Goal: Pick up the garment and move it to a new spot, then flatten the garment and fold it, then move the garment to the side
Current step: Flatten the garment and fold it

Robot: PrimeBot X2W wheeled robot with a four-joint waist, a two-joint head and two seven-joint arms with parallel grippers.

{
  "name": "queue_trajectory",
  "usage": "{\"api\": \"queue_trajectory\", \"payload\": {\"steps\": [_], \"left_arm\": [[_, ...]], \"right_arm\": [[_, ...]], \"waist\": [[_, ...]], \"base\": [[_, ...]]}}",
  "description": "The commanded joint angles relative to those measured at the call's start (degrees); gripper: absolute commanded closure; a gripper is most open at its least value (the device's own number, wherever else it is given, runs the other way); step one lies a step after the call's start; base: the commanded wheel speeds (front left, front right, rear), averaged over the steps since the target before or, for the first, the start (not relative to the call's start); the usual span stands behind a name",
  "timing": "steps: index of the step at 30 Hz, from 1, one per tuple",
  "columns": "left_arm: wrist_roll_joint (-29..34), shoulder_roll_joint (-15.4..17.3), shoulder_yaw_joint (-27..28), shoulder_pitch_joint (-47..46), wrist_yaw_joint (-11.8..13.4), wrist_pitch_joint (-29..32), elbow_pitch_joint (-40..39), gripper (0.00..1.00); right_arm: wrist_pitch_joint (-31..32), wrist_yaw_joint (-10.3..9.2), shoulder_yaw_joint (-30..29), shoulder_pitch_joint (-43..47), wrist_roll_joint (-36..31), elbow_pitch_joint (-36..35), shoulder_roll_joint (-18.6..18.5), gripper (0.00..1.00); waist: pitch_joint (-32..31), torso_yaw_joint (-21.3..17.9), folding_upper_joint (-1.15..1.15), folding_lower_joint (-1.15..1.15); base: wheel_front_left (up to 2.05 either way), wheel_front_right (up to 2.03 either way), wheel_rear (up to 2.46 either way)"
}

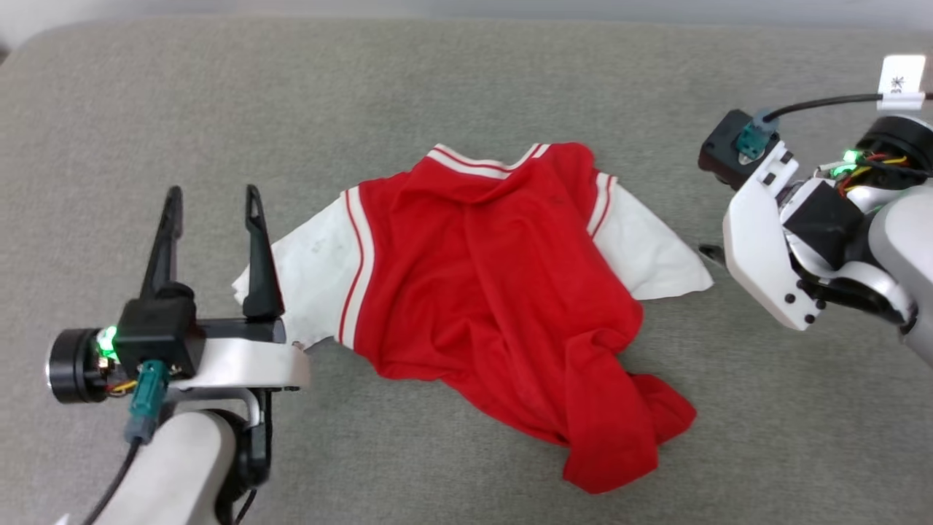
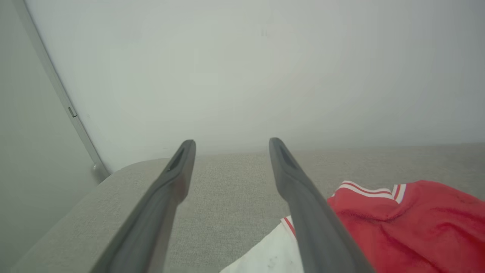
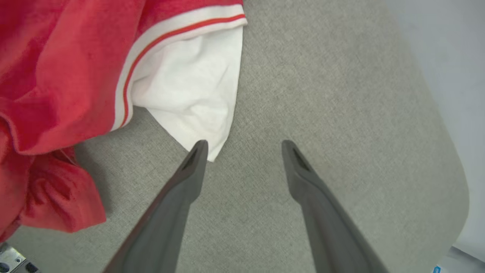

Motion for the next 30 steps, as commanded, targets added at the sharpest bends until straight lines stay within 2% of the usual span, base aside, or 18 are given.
{"api": "queue_trajectory", "payload": {"steps": [1,4,7,13,14,15,16,19,23,30], "left_arm": [[0.82,-0.79,0.73,0.66,-0.35,-0.13,-0.15,0.00],[3.37,-4.52,2.90,1.93,-2.25,-0.13,-0.12,0.00],[5.69,-7.61,4.78,2.54,-4.52,-0.14,0.28,0.00],[9.59,-11.79,8.88,3.34,-8.97,-0.14,1.41,0.00],[10.19,-12.27,9.65,3.35,-9.52,-0.14,1.51,0.00],[10.68,-12.67,10.31,3.54,-10.05,-0.14,1.83,0.00],[11.15,-13.05,10.98,3.79,-10.53,-0.14,1.99,0.00],[12.59,-14.18,12.81,4.75,-11.80,-0.14,2.53,0.00],[14.07,-15.59,14.91,6.29,-12.83,-0.14,2.98,0.00],[15.86,-17.03,17.49,9.02,-14.88,-0.14,2.47,0.00]], "right_arm": [[0.67,-0.08,0.54,-1.05,1.33,0.57,-0.26,0.00],[2.72,-0.08,3.63,-2.56,4.19,3.39,-0.58,0.00],[2.20,-0.07,5.41,-2.45,6.21,6.92,0.30,0.00],[-0.32,-0.05,9.69,1.01,8.93,12.84,2.32,0.00],[-1.16,-0.05,10.53,1.21,9.07,13.33,2.65,0.03],[-2.44,-0.05,10.95,1.04,9.06,13.69,2.98,0.79],[-3.53,-0.07,11.27,0.69,9.13,13.87,3.14,1.00],[-7.81,-0.07,11.08,-1.99,9.05,12.92,1.88,1.00],[-11.77,-0.09,11.07,-4.78,10.08,8.33,-2.63,1.00],[-12.32,-0.07,9.58,-4.26,14.83,-1.62,-14.59,1.00]], "waist": [[1.06,1.18,0.00,0.00],[2.30,2.82,0.00,0.00],[3.61,4.39,0.00,0.00],[5.59,6.06,0.00,0.00],[5.69,6.02,0.00,0.00],[5.70,5.85,0.00,0.00],[5.59,5.56,0.00,0.00],[4.48,4.50,0.00,0.00],[2.13,2.95,0.00,0.00],[0.76,0.52,0.00,0.00]], "base": [[0.00,0.00,0.00],[0.00,0.00,0.00],[0.00,0.00,0.00],[0.00,0.00,0.00],[0.00,0.00,0.00],[0.00,0.00,0.00],[0.00,0.00,0.00],[0.00,0.00,0.00],[0.00,0.00,0.00],[0.00,0.00,0.00]]}}
